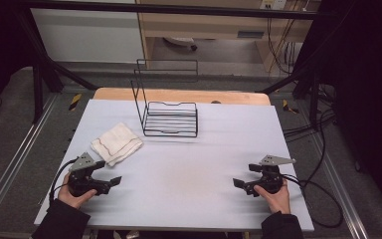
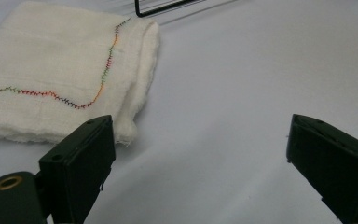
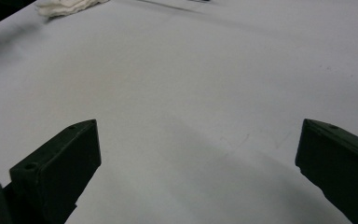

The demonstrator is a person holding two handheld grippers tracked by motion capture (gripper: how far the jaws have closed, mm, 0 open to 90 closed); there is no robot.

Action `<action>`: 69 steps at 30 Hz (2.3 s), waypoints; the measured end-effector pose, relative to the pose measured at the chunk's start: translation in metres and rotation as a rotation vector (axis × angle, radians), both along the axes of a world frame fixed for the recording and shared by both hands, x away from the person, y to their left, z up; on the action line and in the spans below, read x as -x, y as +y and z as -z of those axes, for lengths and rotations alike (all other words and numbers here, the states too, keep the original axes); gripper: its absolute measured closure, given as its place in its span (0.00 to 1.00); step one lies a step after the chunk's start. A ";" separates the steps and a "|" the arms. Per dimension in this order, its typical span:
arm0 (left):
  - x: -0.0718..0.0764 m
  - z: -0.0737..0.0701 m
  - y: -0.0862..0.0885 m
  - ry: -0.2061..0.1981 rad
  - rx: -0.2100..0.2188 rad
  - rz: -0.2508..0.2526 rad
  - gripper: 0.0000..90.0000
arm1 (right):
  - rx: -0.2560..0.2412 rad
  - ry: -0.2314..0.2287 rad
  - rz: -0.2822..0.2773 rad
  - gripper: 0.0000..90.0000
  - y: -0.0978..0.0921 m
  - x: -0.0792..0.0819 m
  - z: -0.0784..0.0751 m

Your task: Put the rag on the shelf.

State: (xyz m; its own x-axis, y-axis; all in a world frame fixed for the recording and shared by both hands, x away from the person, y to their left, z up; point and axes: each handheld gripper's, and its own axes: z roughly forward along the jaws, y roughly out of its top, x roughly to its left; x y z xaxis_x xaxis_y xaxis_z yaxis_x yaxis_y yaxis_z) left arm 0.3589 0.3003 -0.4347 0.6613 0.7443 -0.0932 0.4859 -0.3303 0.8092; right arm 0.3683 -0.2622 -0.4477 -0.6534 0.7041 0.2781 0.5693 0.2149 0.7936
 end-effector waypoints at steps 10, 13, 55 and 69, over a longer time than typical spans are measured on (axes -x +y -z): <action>0.001 -0.002 -0.003 0.001 0.001 0.008 0.10 | -0.009 -0.005 0.000 0.01 0.000 0.001 -0.001; 0.000 -0.003 -0.003 0.000 -0.003 0.009 0.10 | -0.008 -0.006 0.002 0.01 0.000 0.001 -0.001; -0.050 -0.003 -0.012 0.035 -0.196 -0.102 0.40 | 0.002 0.002 0.002 0.01 0.002 0.000 0.001; -0.054 0.005 -0.010 0.048 -0.278 -0.106 0.64 | 0.004 0.003 0.002 0.01 0.002 0.000 0.001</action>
